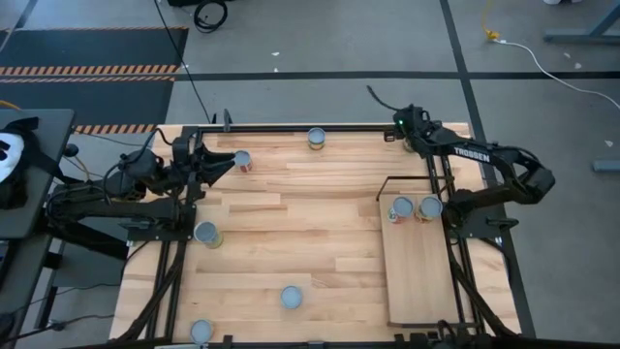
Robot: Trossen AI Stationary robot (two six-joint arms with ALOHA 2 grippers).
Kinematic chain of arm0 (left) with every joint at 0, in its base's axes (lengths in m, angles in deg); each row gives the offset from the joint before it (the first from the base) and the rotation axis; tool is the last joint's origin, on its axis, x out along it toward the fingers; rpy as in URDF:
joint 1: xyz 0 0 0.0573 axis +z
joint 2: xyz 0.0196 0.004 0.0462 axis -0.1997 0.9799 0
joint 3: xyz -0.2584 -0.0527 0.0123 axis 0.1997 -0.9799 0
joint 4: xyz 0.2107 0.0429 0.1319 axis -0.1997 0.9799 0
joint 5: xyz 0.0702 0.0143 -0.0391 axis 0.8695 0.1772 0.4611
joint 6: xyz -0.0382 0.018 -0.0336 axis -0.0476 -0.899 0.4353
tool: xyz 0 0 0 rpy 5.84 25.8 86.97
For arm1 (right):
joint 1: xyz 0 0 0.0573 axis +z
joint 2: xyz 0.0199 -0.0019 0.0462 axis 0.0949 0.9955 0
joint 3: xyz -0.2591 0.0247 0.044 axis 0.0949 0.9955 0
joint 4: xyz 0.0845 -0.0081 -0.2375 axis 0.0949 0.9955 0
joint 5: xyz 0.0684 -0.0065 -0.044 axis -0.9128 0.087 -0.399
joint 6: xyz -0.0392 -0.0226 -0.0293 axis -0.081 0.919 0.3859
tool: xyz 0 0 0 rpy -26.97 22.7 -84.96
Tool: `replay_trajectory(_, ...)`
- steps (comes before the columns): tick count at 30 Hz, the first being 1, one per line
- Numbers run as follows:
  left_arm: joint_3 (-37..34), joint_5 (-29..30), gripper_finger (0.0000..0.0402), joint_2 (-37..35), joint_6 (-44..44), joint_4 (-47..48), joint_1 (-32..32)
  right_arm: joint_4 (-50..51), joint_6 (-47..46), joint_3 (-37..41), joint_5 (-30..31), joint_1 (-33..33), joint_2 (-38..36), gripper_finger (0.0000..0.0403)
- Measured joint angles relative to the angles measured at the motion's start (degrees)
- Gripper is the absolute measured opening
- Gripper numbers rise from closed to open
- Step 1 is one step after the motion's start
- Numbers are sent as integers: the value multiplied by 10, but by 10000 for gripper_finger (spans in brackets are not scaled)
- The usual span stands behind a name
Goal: Pick and place cans onto a shelf
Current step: Put the canned oranges on the shelf
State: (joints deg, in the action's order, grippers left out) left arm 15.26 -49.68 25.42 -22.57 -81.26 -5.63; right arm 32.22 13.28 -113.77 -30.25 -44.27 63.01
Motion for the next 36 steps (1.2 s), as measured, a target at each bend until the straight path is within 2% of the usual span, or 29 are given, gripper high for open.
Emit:
replay_trajectory(8,0,46,169,0,-15,-24,1,-7,33,0,20,-5,59,177)
replay_trajectory(15,0,51,169,0,-15,-40,0,-10,37,-1,35,-5,72,170)
replay_trajectory(20,0,52,169,0,-15,-49,0,0,38,-2,31,-5,71,124)
replay_trajectory(27,0,51,169,0,-14,-49,0,4,49,-2,15,-4,61,15)
replay_trajectory(31,0,48,169,0,-14,-49,0,62,75,-9,-4,6,25,13)
replay_trajectory(36,0,28,169,0,-15,-48,0,150,67,-61,-4,26,-28,6)
